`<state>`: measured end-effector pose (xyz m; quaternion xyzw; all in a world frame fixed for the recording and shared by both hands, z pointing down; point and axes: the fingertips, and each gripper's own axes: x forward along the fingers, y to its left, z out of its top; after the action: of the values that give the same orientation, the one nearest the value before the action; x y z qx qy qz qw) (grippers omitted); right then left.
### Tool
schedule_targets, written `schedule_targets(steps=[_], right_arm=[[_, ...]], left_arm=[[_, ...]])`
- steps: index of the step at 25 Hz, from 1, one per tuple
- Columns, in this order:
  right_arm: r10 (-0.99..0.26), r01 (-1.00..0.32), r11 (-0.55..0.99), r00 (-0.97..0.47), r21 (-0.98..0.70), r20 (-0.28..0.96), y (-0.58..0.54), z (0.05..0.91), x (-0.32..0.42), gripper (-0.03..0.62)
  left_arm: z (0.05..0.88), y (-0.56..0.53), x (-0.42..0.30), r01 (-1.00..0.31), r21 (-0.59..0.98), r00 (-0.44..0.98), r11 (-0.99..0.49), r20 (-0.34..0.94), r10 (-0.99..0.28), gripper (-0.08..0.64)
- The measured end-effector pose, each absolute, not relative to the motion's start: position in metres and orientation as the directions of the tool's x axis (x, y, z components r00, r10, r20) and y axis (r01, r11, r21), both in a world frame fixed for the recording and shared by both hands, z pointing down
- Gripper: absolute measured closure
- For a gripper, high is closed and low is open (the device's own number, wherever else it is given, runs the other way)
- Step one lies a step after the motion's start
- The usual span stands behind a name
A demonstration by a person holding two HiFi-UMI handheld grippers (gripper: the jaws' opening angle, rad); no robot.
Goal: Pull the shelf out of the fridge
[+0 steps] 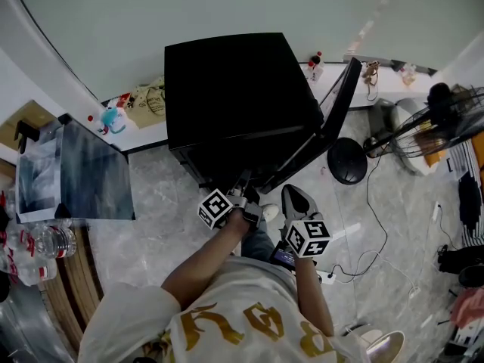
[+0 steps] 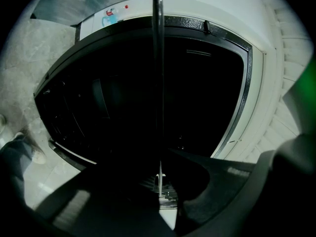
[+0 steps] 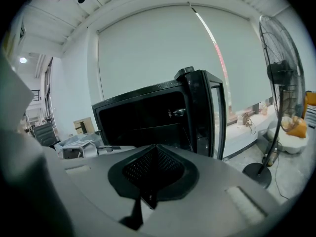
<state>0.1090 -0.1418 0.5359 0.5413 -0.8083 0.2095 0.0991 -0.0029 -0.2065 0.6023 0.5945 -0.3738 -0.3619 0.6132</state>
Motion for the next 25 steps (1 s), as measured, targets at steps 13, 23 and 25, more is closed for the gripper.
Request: schedule_targets(steps=[13, 23, 25], right_arm=[[-0.821, -0.914, 0.340, -0.404, -0.223, 0.403, -0.1431, 0.5376, 0.1061, 0.574], [-0.822, -0.914, 0.338, -0.402, -0.224, 0.403, -0.1436, 0.5375, 0.1076, 0.574], [-0.822, -0.914, 0.338, -0.403, -0.224, 0.403, -0.1433, 0.5376, 0.1070, 0.574]], left_arm=[[0.6021, -0.2064, -0.0031, 0.000, 0.999, 0.459, 0.035, 0.031, -0.888, 0.543], [0.6023, -0.2062, -0.0029, 0.004, 0.999, 0.457, 0.040, 0.034, -0.889, 0.543], [0.6025, -0.2062, -0.0032, 0.005, 0.999, 0.457, 0.042, 0.035, -0.889, 0.542]])
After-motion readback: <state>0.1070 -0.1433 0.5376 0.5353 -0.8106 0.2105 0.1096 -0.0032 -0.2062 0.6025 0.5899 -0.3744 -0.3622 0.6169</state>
